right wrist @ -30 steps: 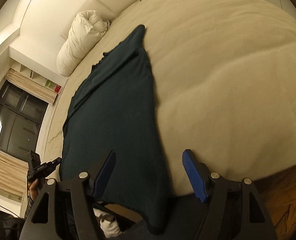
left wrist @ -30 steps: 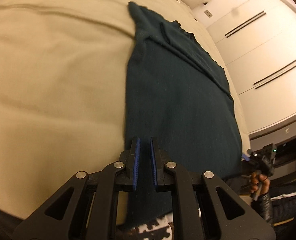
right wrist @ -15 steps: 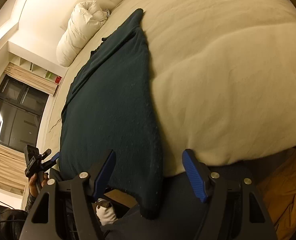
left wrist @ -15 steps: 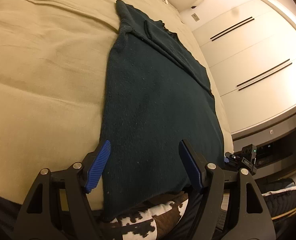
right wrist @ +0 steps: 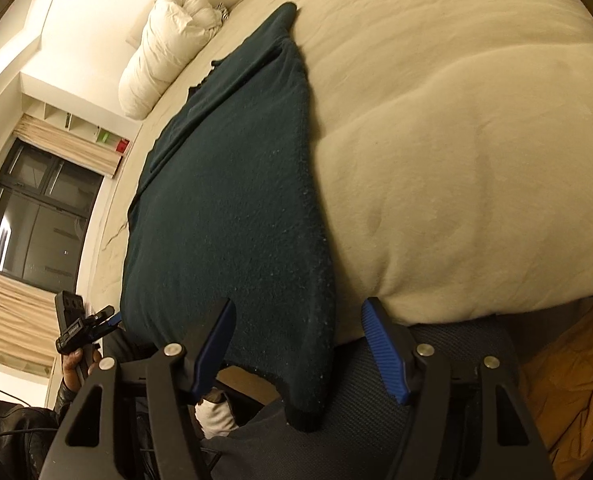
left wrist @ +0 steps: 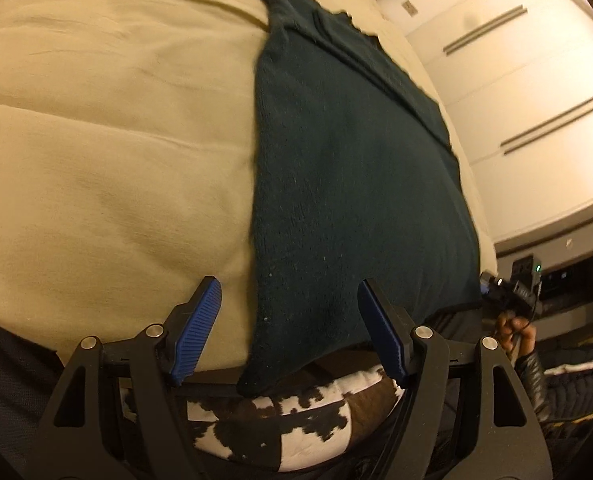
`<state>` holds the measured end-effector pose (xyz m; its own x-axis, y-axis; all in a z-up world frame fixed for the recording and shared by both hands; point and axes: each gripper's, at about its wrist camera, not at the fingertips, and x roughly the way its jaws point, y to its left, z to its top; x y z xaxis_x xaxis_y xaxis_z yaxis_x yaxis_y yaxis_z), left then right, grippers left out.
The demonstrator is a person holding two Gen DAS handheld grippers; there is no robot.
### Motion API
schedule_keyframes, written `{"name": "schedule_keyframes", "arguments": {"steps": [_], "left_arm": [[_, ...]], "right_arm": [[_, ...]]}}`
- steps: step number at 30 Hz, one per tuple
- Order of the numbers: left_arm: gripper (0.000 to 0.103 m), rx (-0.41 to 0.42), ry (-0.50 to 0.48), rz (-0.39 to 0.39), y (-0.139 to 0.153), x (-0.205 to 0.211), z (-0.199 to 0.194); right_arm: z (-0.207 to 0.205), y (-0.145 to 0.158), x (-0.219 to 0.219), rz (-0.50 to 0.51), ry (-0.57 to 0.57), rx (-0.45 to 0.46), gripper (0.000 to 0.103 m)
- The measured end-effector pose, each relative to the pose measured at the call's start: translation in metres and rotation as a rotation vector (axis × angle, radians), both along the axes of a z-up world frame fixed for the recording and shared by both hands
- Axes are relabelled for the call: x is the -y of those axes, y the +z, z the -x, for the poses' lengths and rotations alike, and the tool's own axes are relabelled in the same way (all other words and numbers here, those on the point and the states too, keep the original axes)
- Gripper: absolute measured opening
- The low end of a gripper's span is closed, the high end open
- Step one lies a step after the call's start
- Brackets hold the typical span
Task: Fold small clothes
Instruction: 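Grasp the sweater hem with both grippers, then lift the hem with both grippers and fold it toward the collar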
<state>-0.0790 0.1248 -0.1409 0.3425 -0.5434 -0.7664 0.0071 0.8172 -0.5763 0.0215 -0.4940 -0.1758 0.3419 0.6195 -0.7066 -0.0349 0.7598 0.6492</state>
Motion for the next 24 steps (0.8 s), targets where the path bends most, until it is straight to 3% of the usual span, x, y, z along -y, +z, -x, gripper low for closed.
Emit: {"name": "schedule_keyframes", "arguments": {"steps": [3, 5, 6, 7, 12, 15, 18, 21, 24], "left_arm": [[0.066, 0.000, -0.010, -0.005, -0.002, 0.000, 0.000], [0.049, -0.006, -0.009, -0.002, -0.004, -0.002, 0.002], [0.033, -0.018, -0.009, 0.006, -0.006, -0.003, 0.003], [0.029, -0.025, -0.010, 0.013, -0.008, -0.002, 0.004], [0.026, -0.038, -0.053, 0.023, -0.008, 0.011, 0.004], [0.023, -0.041, -0.067, 0.029, -0.008, 0.017, 0.004], [0.014, -0.047, -0.057, 0.042, -0.011, 0.015, 0.004], [0.006, -0.046, -0.043, 0.058, -0.011, 0.013, 0.003], [0.005, -0.033, -0.040, 0.078, -0.007, 0.015, 0.002]], "right_arm": [[-0.002, -0.002, 0.003, -0.015, 0.008, -0.009, 0.065], [-0.003, -0.003, 0.006, -0.024, 0.012, -0.019, 0.062], [-0.003, -0.003, 0.006, -0.024, 0.016, -0.023, 0.059], [-0.003, -0.003, 0.005, -0.021, 0.022, -0.026, 0.056], [-0.002, -0.003, -0.005, 0.004, 0.073, -0.043, 0.045], [-0.003, -0.004, -0.008, -0.010, 0.084, -0.049, 0.024], [0.000, -0.005, -0.012, -0.008, 0.101, -0.052, 0.014], [0.003, -0.004, -0.014, -0.018, 0.101, -0.046, 0.012], [0.006, -0.001, -0.015, -0.029, 0.099, -0.022, 0.010]]}}
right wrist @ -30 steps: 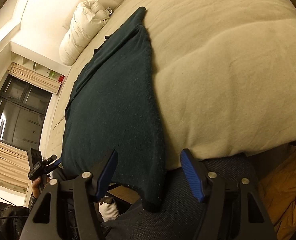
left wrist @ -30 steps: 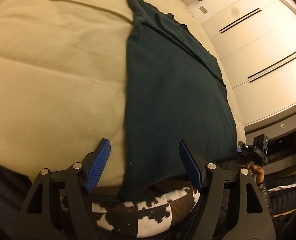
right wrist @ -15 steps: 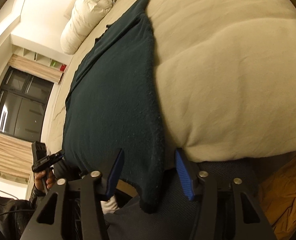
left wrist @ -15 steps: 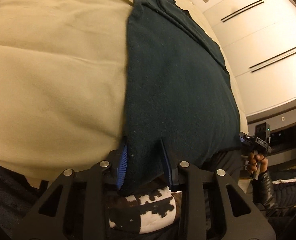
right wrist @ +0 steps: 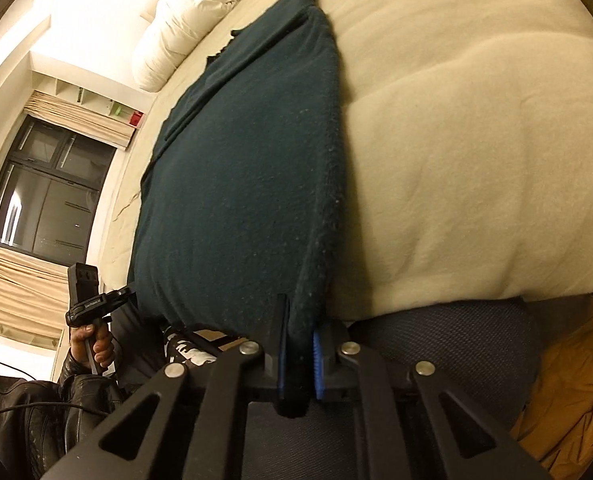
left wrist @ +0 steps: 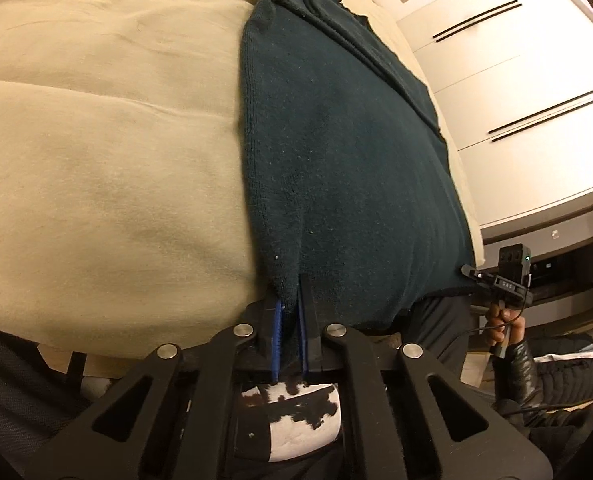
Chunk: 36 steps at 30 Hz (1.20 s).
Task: Fold small clothes
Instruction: 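Lift the hem with both grippers and fold it toward the collar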
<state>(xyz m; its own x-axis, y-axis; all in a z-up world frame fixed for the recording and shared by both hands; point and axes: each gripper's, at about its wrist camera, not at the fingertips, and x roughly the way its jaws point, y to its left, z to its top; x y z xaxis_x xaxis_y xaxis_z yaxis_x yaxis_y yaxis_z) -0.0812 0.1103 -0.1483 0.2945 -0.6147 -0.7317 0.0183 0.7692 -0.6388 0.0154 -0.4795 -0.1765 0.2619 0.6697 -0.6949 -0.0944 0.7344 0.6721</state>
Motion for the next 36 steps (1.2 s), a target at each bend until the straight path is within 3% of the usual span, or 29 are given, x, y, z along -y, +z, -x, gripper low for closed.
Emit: {"name": "schedule_keyframes", "arguments": {"steps": [8, 12, 17, 25, 31, 36], "left_arm": [[0.004, 0.038, 0.036, 0.153, 0.016, -0.007, -0.010], [0.004, 0.104, 0.069, 0.263, 0.039, -0.013, -0.023], [0.004, 0.181, 0.069, 0.318, 0.067, -0.013, -0.052], [0.004, 0.230, 0.079, 0.358, 0.087, -0.012, -0.121], [0.004, 0.193, 0.158, 0.438, 0.077, -0.031, -0.190], [0.004, 0.177, 0.202, 0.451, 0.079, -0.035, -0.267]], "right_arm": [[0.006, 0.024, -0.006, -0.089, 0.019, 0.112, 0.009], [0.000, 0.046, -0.012, -0.142, 0.031, 0.188, 0.009], [-0.019, 0.066, -0.020, -0.193, 0.039, 0.251, 0.009], [-0.082, 0.099, -0.033, -0.309, 0.010, 0.330, 0.009], [-0.156, 0.103, -0.046, -0.318, -0.023, 0.299, 0.009], [-0.223, 0.100, -0.039, -0.355, -0.108, 0.258, 0.009]]}}
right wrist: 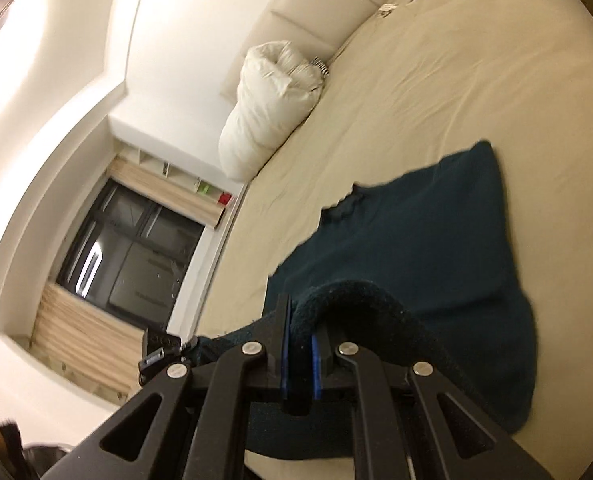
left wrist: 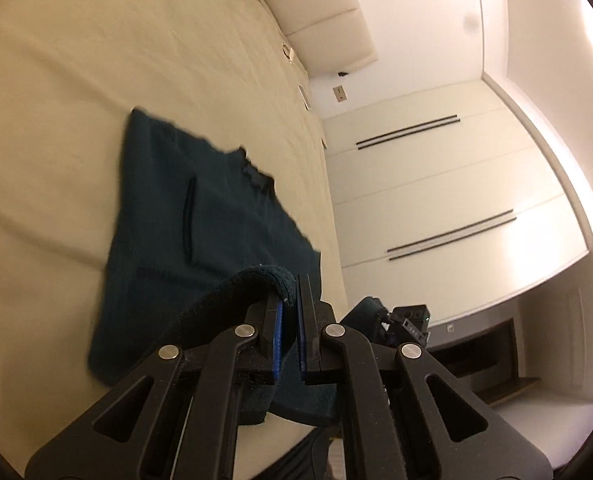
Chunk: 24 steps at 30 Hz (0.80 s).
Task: Fold small clothes
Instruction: 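Lift the hem with both grippers and fold it toward the collar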
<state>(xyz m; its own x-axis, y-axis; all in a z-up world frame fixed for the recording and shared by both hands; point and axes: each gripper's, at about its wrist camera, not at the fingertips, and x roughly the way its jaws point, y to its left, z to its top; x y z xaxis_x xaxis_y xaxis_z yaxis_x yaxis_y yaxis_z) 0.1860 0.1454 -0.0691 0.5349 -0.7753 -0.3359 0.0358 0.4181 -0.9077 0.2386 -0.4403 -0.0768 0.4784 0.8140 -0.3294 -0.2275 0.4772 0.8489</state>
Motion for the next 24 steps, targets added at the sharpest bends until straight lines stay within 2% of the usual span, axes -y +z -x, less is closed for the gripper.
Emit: {"name": "schedule_keyframes", "arguments": {"steps": [4, 6, 8, 10, 11, 13, 15, 16, 21, 24], "left_arm": [[0.004, -0.025, 0.080, 0.010, 0.001, -0.006, -0.073], [0.004, -0.084, 0.123, 0.048, -0.017, -0.014, -0.113], [0.005, -0.204, 0.171, 0.078, -0.053, -0.025, -0.147], [0.007, -0.304, 0.222, 0.159, -0.089, -0.039, -0.157], [0.007, -0.349, 0.267, 0.213, -0.109, -0.049, -0.155], [0.008, -0.342, 0.321, 0.232, -0.121, -0.061, -0.148], [0.008, -0.365, 0.358, 0.256, -0.131, -0.071, -0.140], [0.008, -0.354, 0.357, 0.252, -0.130, -0.072, -0.139], [0.008, -0.264, 0.264, 0.059, -0.090, -0.056, -0.142], [0.008, -0.215, 0.225, -0.035, -0.070, -0.042, -0.139]], "right_arm": [[-0.059, -0.009, 0.012, -0.033, -0.107, -0.058, 0.009], [-0.095, -0.026, 0.021, -0.040, -0.196, -0.120, 0.010], [-0.118, -0.045, 0.028, -0.019, -0.272, -0.190, 0.019], [-0.135, -0.074, 0.036, -0.014, -0.354, -0.291, 0.057], [-0.137, -0.084, 0.038, -0.034, -0.378, -0.311, 0.059], [-0.137, -0.090, 0.041, -0.072, -0.375, -0.282, 0.062], [-0.135, -0.087, 0.039, -0.042, -0.353, -0.246, 0.063], [-0.133, -0.085, 0.039, -0.024, -0.346, -0.241, 0.064], [-0.118, -0.062, 0.041, 0.055, -0.334, -0.208, 0.074], [-0.097, -0.045, 0.036, 0.150, -0.320, -0.170, 0.075]]}}
